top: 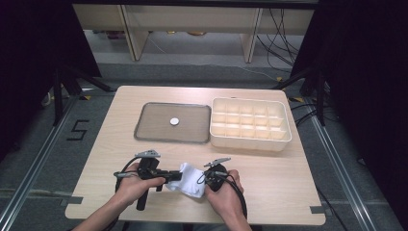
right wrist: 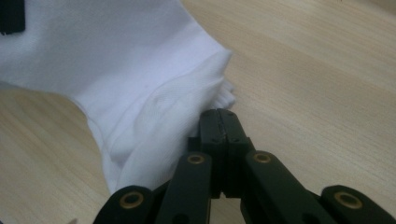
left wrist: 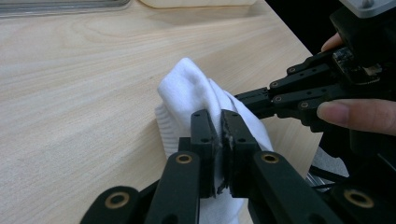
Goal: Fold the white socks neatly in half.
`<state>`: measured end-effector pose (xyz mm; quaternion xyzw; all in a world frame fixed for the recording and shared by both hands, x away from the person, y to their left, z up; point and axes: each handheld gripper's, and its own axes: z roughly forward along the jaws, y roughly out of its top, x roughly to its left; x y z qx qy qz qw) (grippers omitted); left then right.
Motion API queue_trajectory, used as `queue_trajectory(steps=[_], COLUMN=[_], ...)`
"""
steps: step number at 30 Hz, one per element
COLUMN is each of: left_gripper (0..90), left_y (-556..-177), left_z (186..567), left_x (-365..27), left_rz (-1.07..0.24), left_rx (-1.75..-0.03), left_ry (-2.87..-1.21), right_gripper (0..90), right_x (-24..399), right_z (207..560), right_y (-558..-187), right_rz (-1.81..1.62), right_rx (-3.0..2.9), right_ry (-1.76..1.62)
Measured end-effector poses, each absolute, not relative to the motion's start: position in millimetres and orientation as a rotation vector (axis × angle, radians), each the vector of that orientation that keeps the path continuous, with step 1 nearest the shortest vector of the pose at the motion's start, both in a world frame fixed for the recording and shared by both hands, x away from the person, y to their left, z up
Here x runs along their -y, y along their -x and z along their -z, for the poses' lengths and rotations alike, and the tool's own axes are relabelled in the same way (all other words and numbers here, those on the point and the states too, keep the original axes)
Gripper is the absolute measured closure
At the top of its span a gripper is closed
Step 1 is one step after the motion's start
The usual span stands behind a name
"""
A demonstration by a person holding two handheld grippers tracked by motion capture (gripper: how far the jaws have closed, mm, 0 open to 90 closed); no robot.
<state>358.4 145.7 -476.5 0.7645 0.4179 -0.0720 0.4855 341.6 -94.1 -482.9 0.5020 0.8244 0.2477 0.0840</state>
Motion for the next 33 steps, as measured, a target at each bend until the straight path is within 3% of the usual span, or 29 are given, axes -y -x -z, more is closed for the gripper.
queue_trajectory(steps=[33], left_gripper=[84.3], left_y=[-357.3], left_z=[474.3], left_x=[-138.8], left_rz=[0.178], left_rx=[-1.000], left_ry=[-1.877], right_gripper=[90.0], right_x=[83.2], right_z=[483.4], right_y=[-341.4], right_rz=[-0.765], right_rx=[-2.485], right_ry=[-1.474])
